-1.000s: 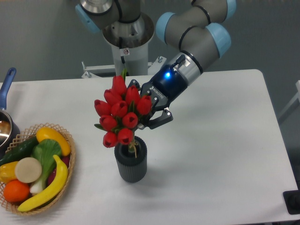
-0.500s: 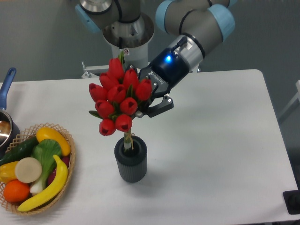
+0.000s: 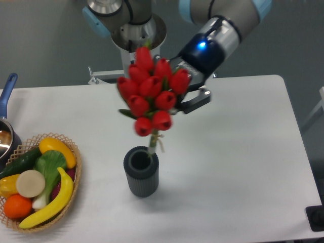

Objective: Pick up the flowers from the vase
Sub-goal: 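Carry the tulip bunch away from the vase, off the table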

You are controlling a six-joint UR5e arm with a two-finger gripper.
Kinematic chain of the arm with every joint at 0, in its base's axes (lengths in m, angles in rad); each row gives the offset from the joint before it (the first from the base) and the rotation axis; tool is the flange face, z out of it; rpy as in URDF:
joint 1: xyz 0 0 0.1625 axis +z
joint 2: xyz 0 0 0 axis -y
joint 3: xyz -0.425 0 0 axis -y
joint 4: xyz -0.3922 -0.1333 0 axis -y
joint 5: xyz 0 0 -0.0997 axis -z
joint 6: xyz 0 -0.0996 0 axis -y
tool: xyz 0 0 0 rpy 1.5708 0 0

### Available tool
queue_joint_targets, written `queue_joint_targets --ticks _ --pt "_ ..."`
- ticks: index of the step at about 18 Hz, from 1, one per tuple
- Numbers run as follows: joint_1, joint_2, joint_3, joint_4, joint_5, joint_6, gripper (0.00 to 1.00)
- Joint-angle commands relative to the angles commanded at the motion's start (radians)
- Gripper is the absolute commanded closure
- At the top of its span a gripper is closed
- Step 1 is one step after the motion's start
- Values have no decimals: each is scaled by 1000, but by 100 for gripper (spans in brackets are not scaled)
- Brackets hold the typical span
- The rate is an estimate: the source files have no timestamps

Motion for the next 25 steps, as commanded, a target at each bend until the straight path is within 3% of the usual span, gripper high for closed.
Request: queue_joint_targets --ticks 6,10,25 --pt "167 -32 67 2 0 9 54" --pt "232 -66 91 5 2 12 54" --pt "313 -153 91 5 3 66 54"
